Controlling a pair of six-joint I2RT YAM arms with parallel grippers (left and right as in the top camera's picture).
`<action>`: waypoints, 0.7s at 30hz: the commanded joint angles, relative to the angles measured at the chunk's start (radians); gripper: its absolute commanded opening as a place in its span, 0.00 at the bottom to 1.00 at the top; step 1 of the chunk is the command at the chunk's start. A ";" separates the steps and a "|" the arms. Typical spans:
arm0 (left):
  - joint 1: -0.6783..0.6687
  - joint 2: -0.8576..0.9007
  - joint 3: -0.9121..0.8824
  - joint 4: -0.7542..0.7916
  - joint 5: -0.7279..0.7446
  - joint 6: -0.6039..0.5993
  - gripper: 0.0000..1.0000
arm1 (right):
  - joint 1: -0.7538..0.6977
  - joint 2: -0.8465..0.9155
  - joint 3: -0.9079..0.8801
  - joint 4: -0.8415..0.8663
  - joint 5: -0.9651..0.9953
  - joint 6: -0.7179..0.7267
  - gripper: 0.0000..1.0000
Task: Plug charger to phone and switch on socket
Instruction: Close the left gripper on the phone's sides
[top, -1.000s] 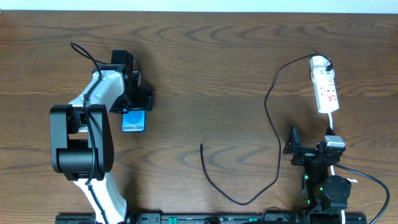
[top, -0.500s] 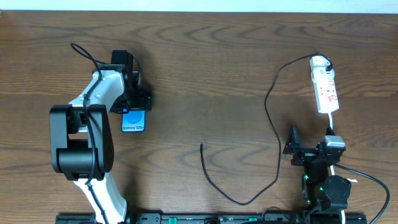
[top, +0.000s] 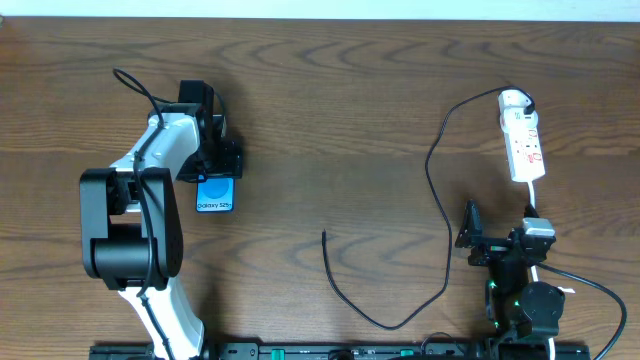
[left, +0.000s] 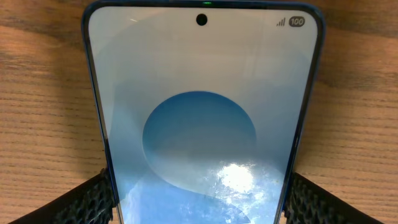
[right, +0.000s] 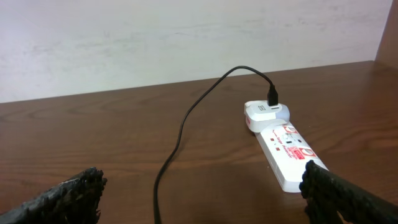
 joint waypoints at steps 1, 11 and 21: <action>-0.001 0.025 -0.039 -0.013 0.024 0.006 0.83 | 0.011 -0.003 -0.002 -0.004 0.011 0.015 0.99; -0.001 0.025 -0.039 -0.013 0.024 0.007 0.78 | 0.010 -0.003 -0.002 -0.004 0.011 0.014 0.99; -0.001 0.025 -0.039 -0.013 0.024 0.006 0.73 | 0.010 -0.003 -0.002 -0.004 0.011 0.014 0.99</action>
